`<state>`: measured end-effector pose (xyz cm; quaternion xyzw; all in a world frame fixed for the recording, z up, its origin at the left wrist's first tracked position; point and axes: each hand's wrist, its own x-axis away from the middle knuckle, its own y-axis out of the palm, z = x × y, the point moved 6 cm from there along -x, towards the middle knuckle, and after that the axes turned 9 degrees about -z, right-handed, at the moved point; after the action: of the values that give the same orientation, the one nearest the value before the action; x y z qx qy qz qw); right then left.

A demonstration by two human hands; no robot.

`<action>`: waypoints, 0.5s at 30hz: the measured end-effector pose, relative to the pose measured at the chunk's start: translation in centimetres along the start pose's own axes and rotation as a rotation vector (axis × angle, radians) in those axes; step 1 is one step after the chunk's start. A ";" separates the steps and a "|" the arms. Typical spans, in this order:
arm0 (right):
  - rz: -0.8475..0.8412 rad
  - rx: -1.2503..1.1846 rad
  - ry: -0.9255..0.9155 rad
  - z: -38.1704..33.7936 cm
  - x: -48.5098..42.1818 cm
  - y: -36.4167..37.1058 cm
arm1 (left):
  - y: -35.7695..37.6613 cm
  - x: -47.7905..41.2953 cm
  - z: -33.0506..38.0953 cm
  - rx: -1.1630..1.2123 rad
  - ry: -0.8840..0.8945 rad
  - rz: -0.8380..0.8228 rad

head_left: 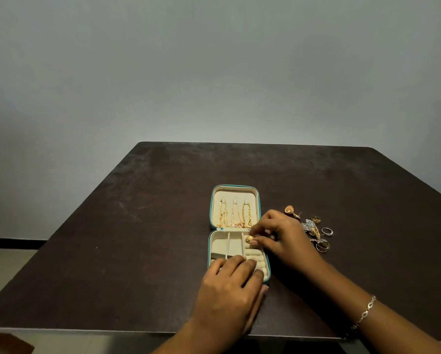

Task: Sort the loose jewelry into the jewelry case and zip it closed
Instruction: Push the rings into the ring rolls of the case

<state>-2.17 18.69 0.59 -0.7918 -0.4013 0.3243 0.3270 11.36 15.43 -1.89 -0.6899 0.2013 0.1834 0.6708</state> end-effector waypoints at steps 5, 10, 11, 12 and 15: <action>-0.040 0.049 0.019 0.1 -0.1 0.0 | 0.1 0.0 -0.1 -0.004 -0.006 -0.028; -0.115 0.242 -0.021 -0.9 -0.5 -0.1 | 0.1 0.0 0.0 0.005 -0.008 -0.041; -0.125 0.271 -0.030 -1.1 -0.6 -0.2 | 0.1 0.0 0.0 0.007 -0.009 -0.044; -0.135 0.291 -0.037 -1.2 -0.7 -0.2 | 0.1 -0.1 0.0 0.011 -0.009 -0.046; -0.166 0.310 -0.040 -1.4 -1.0 -0.1 | 0.1 -0.1 -0.1 0.017 -0.010 -0.048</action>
<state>-1.54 17.54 1.69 -0.6893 -0.4172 0.3698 0.4626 11.25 15.37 -1.95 -0.6878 0.1829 0.1690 0.6818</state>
